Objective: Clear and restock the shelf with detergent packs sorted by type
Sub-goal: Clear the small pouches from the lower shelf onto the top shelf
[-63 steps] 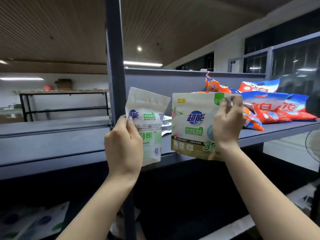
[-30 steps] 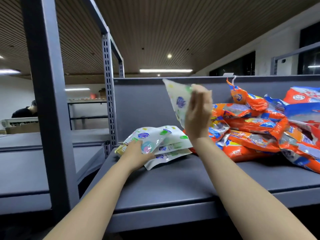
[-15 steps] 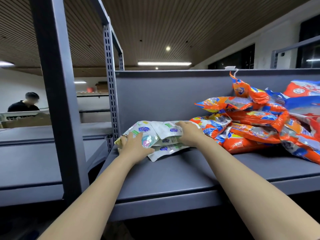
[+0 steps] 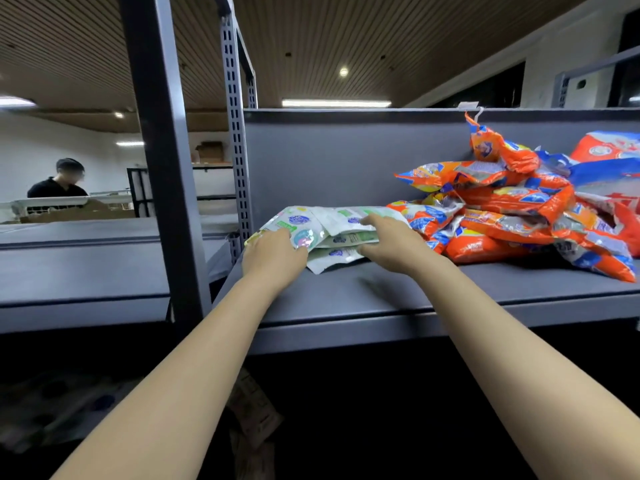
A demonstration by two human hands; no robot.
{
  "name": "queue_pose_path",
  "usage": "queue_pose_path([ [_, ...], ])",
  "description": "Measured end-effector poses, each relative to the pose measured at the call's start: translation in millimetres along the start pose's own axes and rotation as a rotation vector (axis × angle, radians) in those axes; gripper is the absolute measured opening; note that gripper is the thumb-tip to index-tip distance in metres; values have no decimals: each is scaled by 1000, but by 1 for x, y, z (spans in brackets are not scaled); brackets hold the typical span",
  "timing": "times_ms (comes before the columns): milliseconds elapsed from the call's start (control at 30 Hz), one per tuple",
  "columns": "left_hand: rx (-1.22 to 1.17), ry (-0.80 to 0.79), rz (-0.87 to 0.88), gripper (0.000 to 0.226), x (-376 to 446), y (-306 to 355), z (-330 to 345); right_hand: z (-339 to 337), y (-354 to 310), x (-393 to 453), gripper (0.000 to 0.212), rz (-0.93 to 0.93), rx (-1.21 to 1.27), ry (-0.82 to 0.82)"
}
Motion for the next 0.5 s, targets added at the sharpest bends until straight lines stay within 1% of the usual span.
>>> queue_pose_path([
  [100,3,52,18,36,-25,2,-8,0,-8,-27,56,-13,-4,34],
  [200,-55,95,47,30,-56,3,-15,3,-15,-55,52,-44,-19,75],
  [333,-135,161,102,24,-95,-4,-23,9,-29,-83,46,-82,-18,79],
  [500,-223,155,177,23,-141,-23,-44,12,-57,-114,31,-113,51,68],
])
Point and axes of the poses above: each hand's wrist, its own x-axis towards the middle knuckle, its own z-axis out of the palm, y = z × x, the point moved 1 cm from there along x, towards the middle knuckle, and after that the axes turned 11 degrees about -y, right-handed, at the moved point
